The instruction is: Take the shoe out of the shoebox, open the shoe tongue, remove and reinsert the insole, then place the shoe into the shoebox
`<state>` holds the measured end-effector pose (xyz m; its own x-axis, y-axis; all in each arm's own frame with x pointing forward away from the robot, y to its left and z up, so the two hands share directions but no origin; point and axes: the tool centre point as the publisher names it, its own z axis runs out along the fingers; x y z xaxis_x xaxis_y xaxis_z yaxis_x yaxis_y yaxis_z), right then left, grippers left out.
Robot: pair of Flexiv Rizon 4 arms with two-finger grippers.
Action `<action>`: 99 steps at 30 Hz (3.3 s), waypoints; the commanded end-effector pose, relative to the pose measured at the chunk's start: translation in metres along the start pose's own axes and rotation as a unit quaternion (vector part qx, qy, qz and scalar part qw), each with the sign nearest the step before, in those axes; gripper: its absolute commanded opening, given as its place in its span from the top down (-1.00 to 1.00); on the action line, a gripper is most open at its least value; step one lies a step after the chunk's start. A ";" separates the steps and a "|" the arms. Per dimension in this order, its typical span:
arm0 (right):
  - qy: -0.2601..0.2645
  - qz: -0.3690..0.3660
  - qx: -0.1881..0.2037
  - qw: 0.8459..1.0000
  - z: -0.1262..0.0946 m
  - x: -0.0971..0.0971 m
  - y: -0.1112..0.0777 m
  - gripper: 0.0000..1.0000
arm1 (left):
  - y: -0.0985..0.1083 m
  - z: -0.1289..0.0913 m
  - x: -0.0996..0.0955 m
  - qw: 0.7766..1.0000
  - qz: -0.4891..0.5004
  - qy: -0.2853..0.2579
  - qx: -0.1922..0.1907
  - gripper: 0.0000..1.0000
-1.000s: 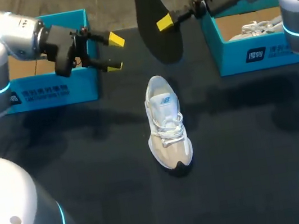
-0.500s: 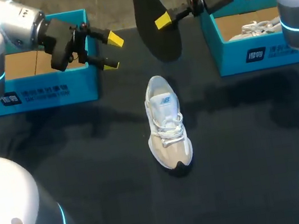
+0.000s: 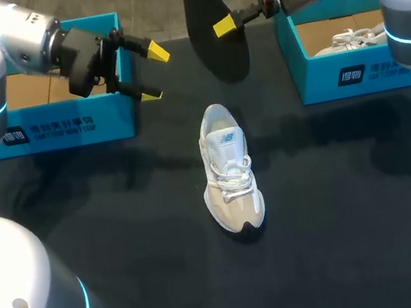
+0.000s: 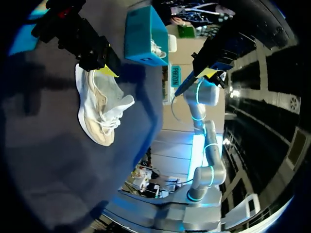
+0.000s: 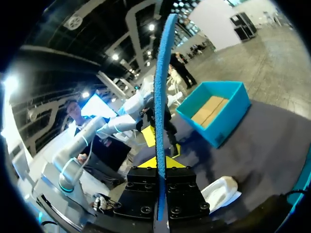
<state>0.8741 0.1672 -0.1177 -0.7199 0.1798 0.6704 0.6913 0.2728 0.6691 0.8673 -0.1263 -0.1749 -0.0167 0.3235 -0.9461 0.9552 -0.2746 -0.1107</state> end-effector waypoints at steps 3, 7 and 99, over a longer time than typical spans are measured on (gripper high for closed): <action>0.028 -0.053 -0.020 0.998 -0.002 -0.022 -0.006 1.00 | -0.019 0.004 -0.010 0.979 -0.193 0.004 -0.059 -1.00; 0.038 -0.072 -0.022 0.996 -0.001 -0.034 -0.009 1.00 | -0.024 0.007 -0.009 0.959 -0.275 0.026 -0.065 -1.00; 0.108 -0.078 -0.090 0.987 0.071 -0.119 -0.079 1.00 | 0.023 0.013 0.101 0.841 -0.442 0.118 -0.287 -1.00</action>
<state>0.8985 0.1881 -0.2717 -0.8018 -0.0620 0.5944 0.5871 0.1041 0.8028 0.8838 -0.1125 -0.2770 -0.8013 0.3624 -0.4761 0.5877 0.6261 -0.5125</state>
